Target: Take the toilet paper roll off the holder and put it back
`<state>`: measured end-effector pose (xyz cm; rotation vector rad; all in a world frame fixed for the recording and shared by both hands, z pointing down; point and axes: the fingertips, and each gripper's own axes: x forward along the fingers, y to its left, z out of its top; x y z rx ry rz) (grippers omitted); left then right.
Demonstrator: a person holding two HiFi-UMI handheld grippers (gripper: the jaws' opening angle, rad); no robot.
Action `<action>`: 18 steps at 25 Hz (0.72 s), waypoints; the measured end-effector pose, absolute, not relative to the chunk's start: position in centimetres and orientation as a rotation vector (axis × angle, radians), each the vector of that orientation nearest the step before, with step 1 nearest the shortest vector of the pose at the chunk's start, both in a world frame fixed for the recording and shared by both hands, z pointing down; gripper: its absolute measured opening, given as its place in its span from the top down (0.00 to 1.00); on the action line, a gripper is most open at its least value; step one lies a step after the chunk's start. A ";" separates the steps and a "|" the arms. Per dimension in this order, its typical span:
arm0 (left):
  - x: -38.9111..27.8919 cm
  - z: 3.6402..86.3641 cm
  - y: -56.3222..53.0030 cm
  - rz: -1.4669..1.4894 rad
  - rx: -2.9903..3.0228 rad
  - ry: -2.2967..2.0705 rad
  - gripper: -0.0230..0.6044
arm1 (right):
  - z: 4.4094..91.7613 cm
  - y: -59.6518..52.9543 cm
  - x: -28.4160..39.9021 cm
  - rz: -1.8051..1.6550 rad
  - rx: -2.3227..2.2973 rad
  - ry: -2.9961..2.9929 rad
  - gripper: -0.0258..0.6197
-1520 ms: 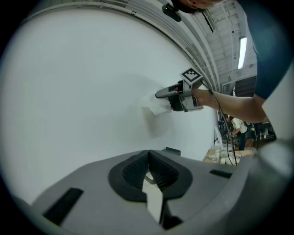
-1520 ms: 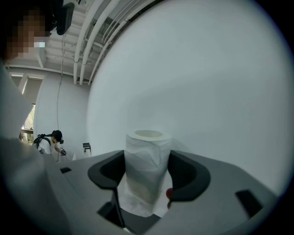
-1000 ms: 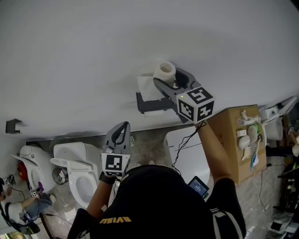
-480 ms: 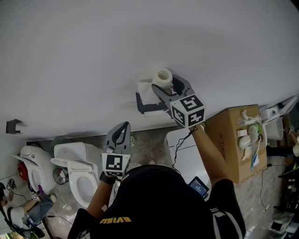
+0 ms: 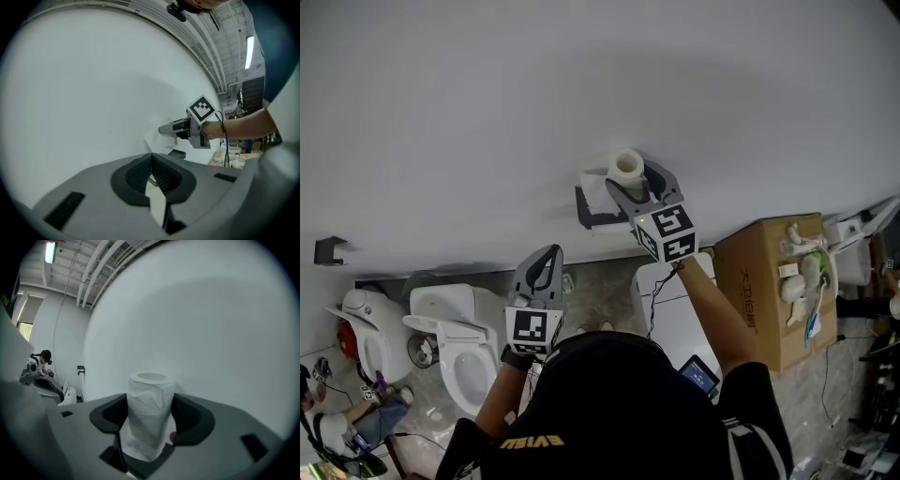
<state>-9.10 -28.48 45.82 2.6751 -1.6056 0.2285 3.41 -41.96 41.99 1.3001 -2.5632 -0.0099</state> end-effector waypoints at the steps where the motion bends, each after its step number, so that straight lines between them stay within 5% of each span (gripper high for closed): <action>1: -9.1 45.8 -28.5 0.232 2.673 -1.607 0.95 | 42.3 -42.0 3.4 -0.017 1.304 -2.564 0.53; 18: -10.2 46.6 -27.5 0.286 2.632 -1.647 0.95 | 46.3 -41.8 3.6 0.014 1.335 -2.565 0.53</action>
